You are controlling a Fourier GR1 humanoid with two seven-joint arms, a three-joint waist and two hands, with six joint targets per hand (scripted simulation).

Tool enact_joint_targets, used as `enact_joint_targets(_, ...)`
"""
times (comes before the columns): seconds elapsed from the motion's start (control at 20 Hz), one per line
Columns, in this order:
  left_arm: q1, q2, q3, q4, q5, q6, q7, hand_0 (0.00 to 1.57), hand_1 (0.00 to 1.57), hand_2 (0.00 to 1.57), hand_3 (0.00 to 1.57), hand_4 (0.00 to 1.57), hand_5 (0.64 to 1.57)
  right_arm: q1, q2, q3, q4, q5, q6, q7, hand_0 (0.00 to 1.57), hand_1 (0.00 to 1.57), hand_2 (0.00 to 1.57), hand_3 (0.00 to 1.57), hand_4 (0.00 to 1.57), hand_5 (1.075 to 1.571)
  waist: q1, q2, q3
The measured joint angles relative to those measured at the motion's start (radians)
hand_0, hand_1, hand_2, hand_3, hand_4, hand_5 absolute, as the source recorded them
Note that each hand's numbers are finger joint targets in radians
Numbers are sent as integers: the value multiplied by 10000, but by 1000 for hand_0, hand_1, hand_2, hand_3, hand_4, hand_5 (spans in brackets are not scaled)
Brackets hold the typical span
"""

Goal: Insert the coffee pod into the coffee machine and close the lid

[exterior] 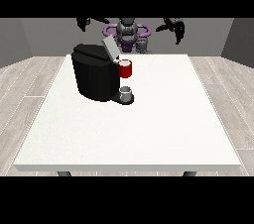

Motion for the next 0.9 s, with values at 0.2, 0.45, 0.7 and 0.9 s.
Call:
enact_joint_targets(0.2,306,-10,-198,-998,351,-98,357,0,0,0,0,382,1571,-563,-126,-333,203,-383,138,410,0,0,0,0,0,1571,178,368,2)
enact_joint_targets(0.45,583,-70,-919,-2046,825,47,668,0,0,0,0,342,1571,-1382,-235,-946,956,-982,181,613,0,0,0,0,97,1571,586,973,2)
enact_joint_targets(0.7,1200,23,-1082,-3176,1116,87,932,0,0,0,0,354,1571,-1925,-197,-987,1250,-1301,269,958,0,0,0,0,56,1571,398,1414,2)
enact_joint_targets(0.9,1512,19,-1399,-4028,1298,333,1103,0,0,0,0,338,1571,-2359,-278,-972,1689,-1329,352,732,0,0,0,0,0,1571,358,1931,2)
